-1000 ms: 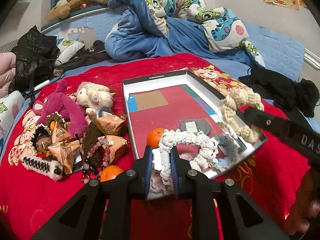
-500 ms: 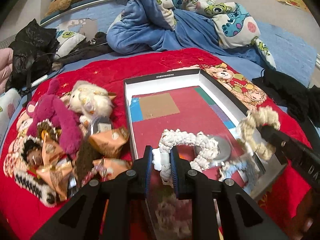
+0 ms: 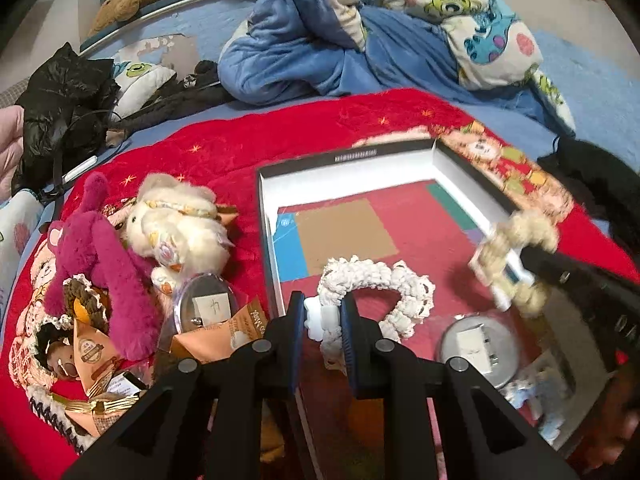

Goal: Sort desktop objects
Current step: 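Carry the cream scrunchie in the right tool and white crochet loop in the left over the box, then open the right tool to drop the scrunchie while the left tool releases its crochet loop in the box, then move both tools back from the box to the pile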

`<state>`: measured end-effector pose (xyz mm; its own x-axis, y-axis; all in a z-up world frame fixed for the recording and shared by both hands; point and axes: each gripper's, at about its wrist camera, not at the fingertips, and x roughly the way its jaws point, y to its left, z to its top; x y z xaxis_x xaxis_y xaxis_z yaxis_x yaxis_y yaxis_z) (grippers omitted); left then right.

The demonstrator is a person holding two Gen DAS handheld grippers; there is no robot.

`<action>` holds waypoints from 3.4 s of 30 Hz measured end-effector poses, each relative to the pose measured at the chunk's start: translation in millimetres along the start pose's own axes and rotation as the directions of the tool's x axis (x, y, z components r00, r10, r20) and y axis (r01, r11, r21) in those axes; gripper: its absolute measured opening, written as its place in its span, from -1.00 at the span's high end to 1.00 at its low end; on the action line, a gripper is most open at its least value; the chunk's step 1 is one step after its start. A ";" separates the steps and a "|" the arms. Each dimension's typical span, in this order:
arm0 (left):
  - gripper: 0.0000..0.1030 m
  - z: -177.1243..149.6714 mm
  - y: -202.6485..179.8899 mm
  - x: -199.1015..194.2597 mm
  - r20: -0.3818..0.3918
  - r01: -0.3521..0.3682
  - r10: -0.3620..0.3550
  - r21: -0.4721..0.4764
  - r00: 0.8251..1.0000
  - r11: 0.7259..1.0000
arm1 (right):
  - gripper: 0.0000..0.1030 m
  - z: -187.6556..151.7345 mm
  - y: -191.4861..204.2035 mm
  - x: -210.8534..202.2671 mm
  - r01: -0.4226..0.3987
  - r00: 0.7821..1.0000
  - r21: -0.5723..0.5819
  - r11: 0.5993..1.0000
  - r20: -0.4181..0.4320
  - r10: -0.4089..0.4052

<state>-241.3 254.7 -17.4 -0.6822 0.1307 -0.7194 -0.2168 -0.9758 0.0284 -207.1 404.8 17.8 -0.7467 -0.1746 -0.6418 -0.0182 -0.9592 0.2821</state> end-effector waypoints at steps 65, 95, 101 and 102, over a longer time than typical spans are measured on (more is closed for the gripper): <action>-1.00 -8.3 39.4 -73.9 0.087 -0.047 0.044 0.042 0.995 0.998 | -1.00 -2.0 81.0 -17.1 0.020 0.999 -0.101 0.995 0.033 -0.017; -1.00 -92.2 248.7 -105.6 -0.024 -0.169 0.168 -0.189 0.986 0.967 | -1.00 -38.2 247.8 -1.4 -0.195 0.980 -0.170 0.966 -0.072 0.185; -1.00 -92.0 238.9 -89.9 -0.045 -0.153 0.147 -0.193 0.988 0.969 | -0.97 -48.4 244.3 13.5 -0.257 0.961 -0.136 0.957 -0.142 0.238; -1.00 -91.6 237.8 -87.6 -0.049 -0.151 0.144 -0.191 0.988 0.970 | -0.89 -50.7 243.4 17.9 -0.268 0.955 -0.127 0.955 -0.163 0.247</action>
<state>-169.2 -4.9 -11.3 -0.6712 -0.0203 -0.7410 0.0265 -0.9996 0.0035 -191.2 157.0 38.8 -0.6091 -0.4397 -0.6601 0.2675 -0.8974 0.3509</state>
